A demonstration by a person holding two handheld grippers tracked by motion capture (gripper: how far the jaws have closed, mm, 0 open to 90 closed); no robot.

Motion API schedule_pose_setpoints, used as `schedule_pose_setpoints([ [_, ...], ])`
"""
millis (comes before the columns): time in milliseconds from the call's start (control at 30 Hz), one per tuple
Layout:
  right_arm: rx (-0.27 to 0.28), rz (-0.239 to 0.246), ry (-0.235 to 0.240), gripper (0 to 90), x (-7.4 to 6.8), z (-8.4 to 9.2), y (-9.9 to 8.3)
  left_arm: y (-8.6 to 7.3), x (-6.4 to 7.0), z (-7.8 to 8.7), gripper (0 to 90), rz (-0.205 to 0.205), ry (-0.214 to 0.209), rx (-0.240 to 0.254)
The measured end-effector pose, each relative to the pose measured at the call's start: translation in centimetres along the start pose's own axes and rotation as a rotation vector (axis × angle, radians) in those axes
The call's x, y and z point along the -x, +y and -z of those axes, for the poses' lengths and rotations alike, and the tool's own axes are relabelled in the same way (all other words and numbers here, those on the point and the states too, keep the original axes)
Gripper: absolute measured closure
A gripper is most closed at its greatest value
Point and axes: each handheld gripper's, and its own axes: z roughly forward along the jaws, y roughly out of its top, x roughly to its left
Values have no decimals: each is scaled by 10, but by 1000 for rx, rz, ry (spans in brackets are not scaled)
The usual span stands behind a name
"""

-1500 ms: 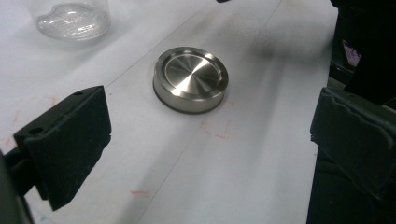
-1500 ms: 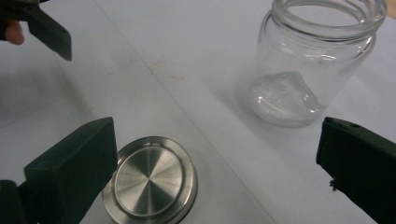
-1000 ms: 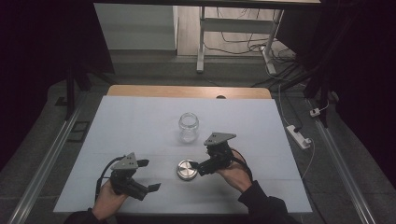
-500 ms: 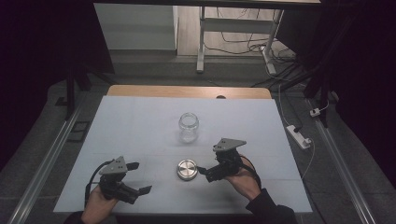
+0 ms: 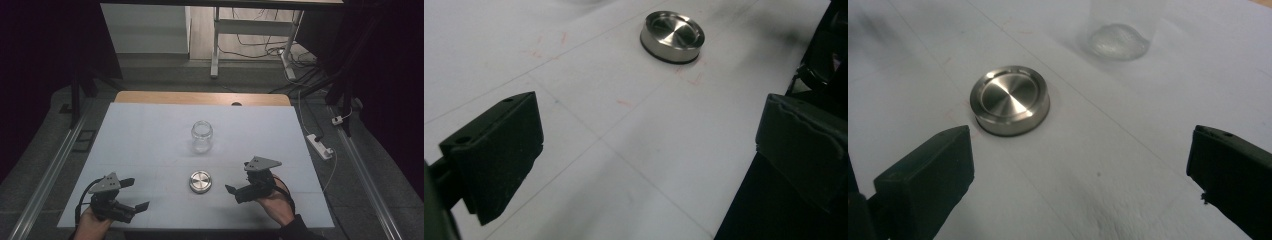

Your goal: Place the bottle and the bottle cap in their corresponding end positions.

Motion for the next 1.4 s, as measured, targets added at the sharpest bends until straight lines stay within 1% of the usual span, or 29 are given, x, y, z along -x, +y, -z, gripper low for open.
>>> schedule_pose_setpoints([
  [133, -6, -1, -26, 0, 2, 7, -9, -6, -2, 7, 1, 16, 21, 1],
  [267, -4, -11, -44, 0, 3, 15, -17, -13, -5, 14, 2, 45, 37, 9],
  [367, -1, -20, -61, 0, 5, 22, -23, -18, -7, 17, 3, 61, 51, 5],
  [500, 6, -46, -81, 0, 9, 32, -32, -23, -8, 21, 3, 71, 70, -2],
  [667, 8, -82, -111, 0, 12, 43, -44, -28, -10, 26, 4, 88, 90, 3],
  [833, 8, -106, -138, 0, 15, 53, -54, -32, -13, 31, 5, 106, 105, 10],
  [1033, 3, -129, -162, 0, 16, 63, -66, -36, -15, 34, 5, 114, 131, 3],
  [1133, 2, -131, -175, 0, 15, 67, -71, -37, -16, 35, 7, 120, 143, -2],
  [1267, -4, -133, -195, 0, 14, 72, -78, -39, -17, 35, 11, 125, 153, -13],
  [1400, -11, -150, -205, 0, 15, 77, -84, -40, -17, 36, 15, 126, 157, -14],
])
